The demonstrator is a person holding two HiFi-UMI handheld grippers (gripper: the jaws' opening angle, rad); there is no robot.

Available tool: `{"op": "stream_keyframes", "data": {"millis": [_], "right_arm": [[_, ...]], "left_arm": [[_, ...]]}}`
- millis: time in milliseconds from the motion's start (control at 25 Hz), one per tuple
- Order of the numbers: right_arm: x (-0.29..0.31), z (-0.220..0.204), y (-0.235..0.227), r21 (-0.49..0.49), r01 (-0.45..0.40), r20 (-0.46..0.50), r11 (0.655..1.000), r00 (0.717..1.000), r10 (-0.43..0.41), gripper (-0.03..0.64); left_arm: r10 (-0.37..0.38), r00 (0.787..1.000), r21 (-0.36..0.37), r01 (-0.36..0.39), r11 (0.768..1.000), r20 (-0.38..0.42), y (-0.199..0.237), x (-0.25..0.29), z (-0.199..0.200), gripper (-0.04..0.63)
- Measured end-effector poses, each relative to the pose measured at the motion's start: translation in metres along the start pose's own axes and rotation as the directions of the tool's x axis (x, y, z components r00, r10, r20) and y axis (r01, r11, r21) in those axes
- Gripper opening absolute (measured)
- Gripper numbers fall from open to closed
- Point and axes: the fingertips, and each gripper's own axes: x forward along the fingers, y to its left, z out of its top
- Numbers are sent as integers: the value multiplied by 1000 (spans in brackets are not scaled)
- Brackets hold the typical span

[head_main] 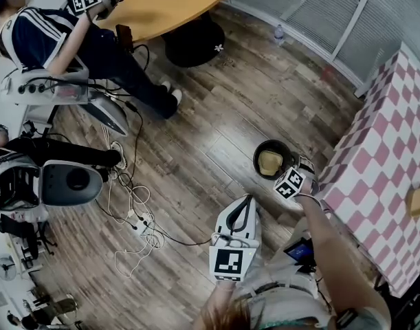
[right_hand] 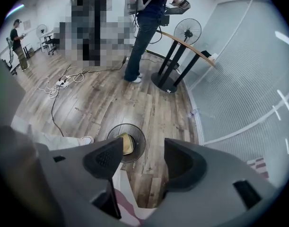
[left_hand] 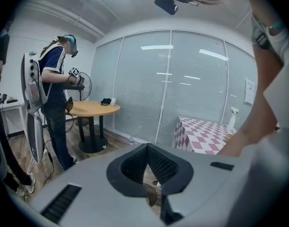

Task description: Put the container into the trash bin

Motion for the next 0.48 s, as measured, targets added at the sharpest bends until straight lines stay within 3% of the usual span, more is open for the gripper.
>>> {"op": "stream_keyframes", "data": {"millis": [480], "right_arm": [[-17,2,24,-59,-61,6,996,998,61,121]], "left_arm": [[-16,1000,2,16,1000,8,-5,-8,2,6]]}}
